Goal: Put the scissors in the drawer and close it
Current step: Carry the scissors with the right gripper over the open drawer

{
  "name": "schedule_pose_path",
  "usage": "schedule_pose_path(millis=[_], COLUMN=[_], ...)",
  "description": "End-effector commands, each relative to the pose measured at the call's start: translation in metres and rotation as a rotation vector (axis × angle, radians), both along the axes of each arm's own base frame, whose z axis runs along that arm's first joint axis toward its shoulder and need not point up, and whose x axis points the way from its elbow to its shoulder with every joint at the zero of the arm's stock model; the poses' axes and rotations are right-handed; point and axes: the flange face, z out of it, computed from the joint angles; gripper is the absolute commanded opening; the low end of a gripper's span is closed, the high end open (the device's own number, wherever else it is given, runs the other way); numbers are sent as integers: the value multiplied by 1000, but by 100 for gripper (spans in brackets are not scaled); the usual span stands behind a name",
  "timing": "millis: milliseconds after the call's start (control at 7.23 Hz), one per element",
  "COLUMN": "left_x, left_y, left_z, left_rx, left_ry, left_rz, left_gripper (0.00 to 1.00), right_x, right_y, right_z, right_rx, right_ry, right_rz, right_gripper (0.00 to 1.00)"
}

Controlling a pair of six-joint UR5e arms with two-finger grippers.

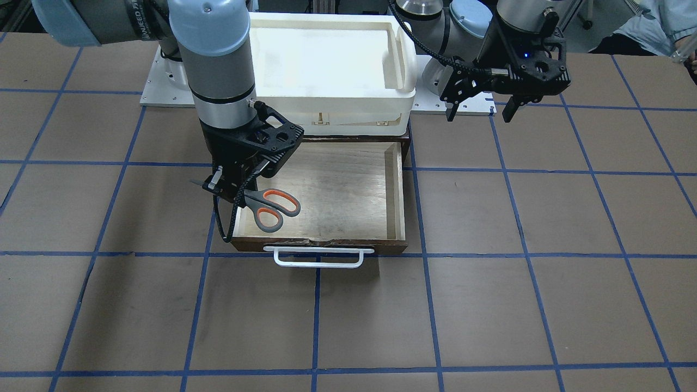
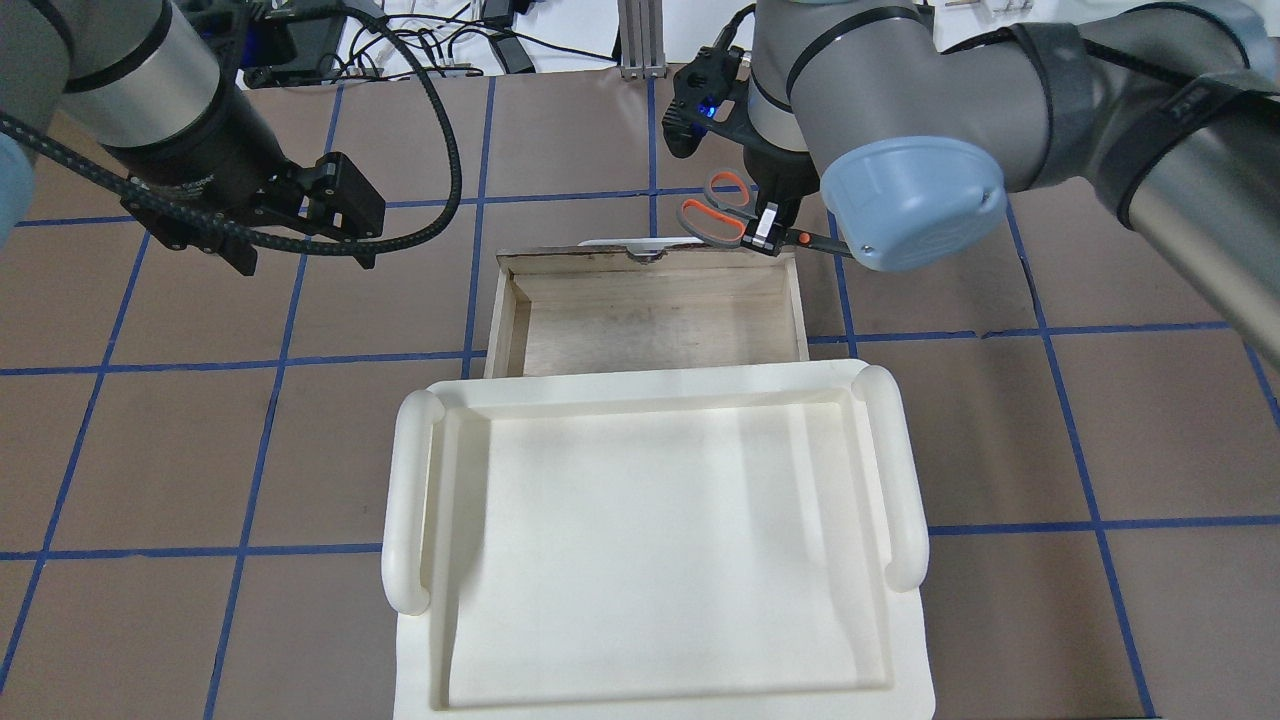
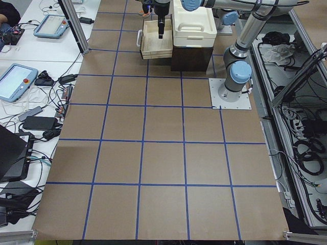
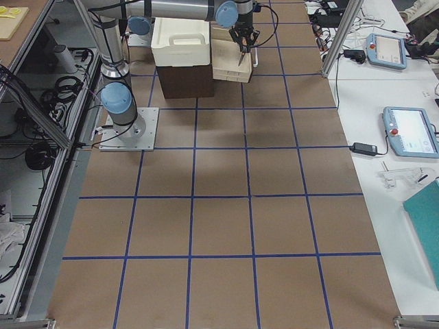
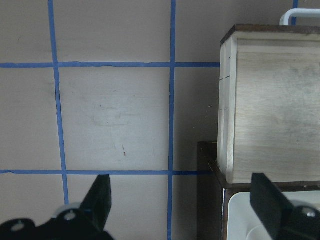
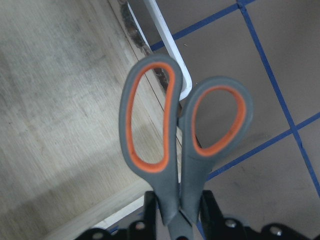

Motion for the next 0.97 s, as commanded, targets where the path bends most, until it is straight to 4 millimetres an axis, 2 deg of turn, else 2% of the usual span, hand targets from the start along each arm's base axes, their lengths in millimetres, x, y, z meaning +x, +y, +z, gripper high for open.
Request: schedule_pose_path(millis=[0,277,554,830], left_x=[0,0,0,0], left_y=[0,0,0,0], left_z=[0,0,-1,0], left_rx=[1,1,3,3], left_ry=[0,0,0,0], left_rz=[0,0,0,0], left_gripper=[100,100,100,100], right_x=[13,16,31,33], right_y=[1,4,11,11], right_z=[-7,-7,-8,-10], right_rx=[7,8,4,6], right_ry=[-1,-4,-5,-8], right_rz=[5,-15,-4,-2], right_gripper=[0,0,0,0])
